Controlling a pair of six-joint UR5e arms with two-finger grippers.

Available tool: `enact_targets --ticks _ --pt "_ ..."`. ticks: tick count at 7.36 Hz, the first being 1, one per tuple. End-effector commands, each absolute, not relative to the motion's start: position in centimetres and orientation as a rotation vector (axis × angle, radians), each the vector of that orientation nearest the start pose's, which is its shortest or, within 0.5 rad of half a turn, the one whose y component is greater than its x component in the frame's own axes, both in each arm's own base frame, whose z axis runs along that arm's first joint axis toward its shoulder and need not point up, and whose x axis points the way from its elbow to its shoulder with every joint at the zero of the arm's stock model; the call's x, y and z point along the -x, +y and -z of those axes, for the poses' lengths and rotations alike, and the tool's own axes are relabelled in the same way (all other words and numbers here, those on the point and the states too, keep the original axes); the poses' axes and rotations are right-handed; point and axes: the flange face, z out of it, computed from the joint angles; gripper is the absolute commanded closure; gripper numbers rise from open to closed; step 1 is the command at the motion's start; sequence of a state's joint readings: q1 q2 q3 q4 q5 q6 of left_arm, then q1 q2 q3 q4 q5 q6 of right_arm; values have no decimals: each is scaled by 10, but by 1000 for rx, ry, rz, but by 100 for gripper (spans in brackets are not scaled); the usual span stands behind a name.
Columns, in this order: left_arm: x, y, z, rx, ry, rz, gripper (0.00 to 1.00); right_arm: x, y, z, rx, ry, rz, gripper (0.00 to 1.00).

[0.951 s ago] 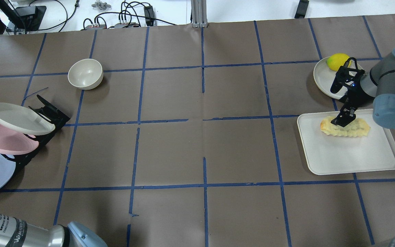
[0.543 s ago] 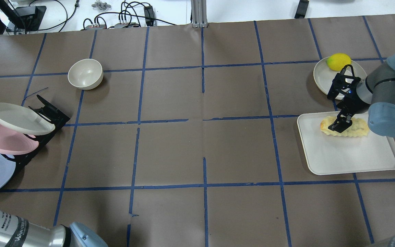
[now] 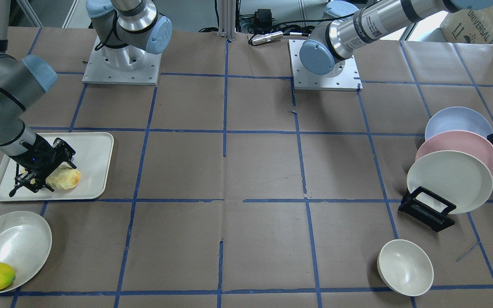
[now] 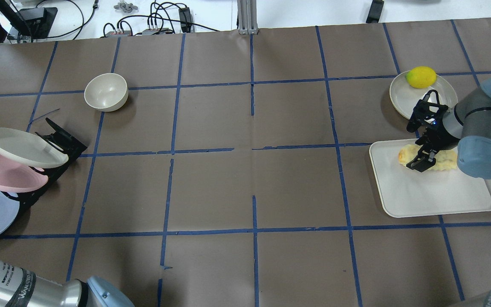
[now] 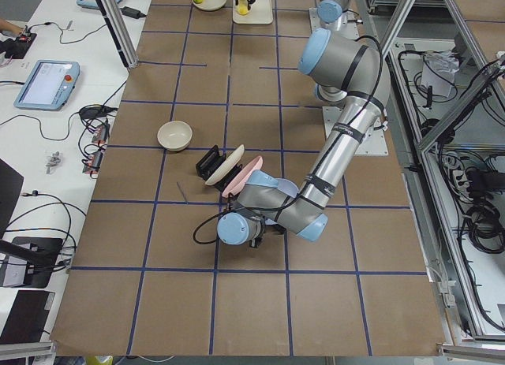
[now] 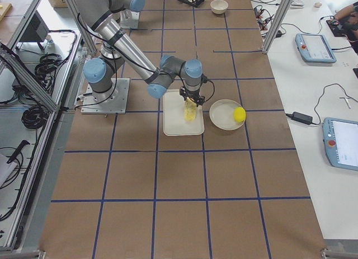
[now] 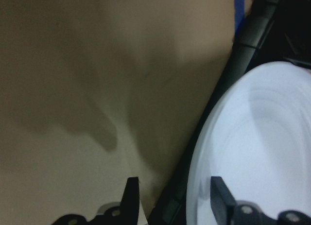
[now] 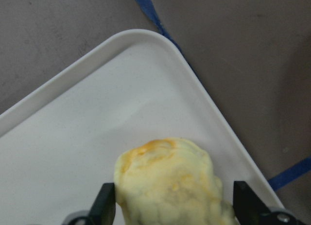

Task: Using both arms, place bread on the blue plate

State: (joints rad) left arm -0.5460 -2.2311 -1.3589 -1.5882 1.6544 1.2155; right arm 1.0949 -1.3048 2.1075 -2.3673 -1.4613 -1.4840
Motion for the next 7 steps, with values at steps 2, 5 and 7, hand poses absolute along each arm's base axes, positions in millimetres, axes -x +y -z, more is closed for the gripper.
enact_targets --ticks 2,5,7 --pt "-499 -449 -198 -369 3478 -507 83 104 -498 -197 1442 2721 156 93" --pt "-496 -448 -214 -380 3464 -520 91 103 -505 -235 1375 2815 185 94" --pt "-492 -453 -250 -399 3425 -483 92 77 -491 -283 1281 2819 141 92"
